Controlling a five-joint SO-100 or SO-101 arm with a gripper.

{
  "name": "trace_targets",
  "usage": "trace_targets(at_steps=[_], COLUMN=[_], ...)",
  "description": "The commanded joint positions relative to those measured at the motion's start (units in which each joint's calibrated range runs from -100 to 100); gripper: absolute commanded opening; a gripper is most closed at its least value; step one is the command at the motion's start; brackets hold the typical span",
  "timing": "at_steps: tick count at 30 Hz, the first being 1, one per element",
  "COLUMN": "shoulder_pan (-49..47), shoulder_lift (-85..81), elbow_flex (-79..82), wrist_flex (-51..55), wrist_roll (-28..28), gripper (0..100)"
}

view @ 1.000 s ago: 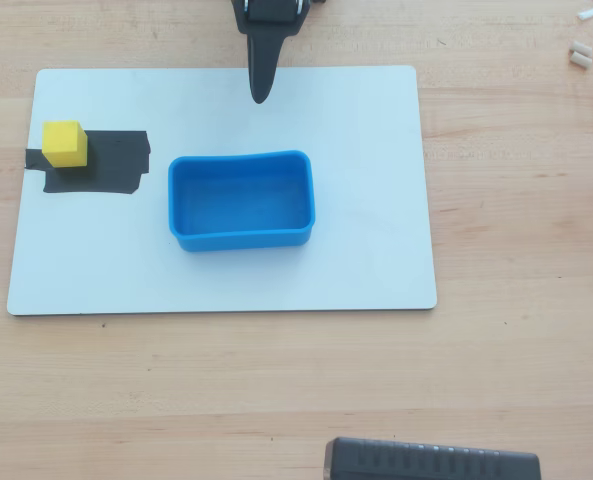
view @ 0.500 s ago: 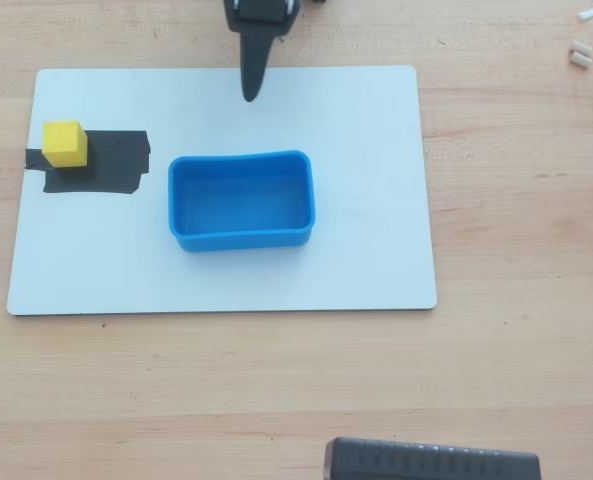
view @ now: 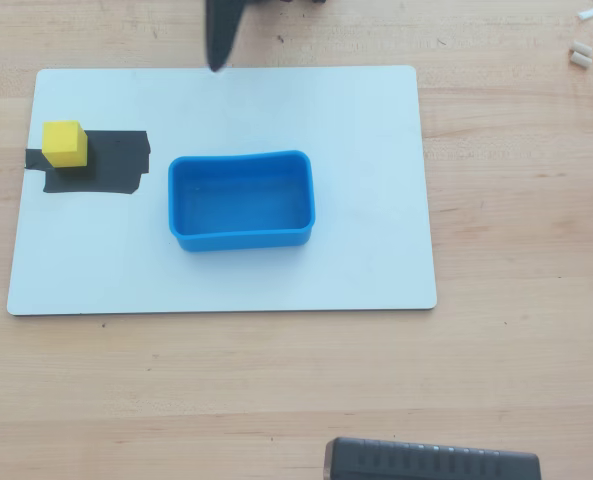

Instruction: Pick up yellow cube and drop it in the blue rectangular bin

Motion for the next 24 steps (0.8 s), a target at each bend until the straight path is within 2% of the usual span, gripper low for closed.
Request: trace_targets(at_steps=[1,14,24], shoulder_pan=[4.9,14.9,17.4], shoulder_lift=[13.8,47.3,63.8], elbow_flex=[-14.6,-42.4,-49.2], wrist_flex=[0.3,-0.5,-7.7], wrist_roll=[2.4,9.9,12.4], gripper=[0,1,1])
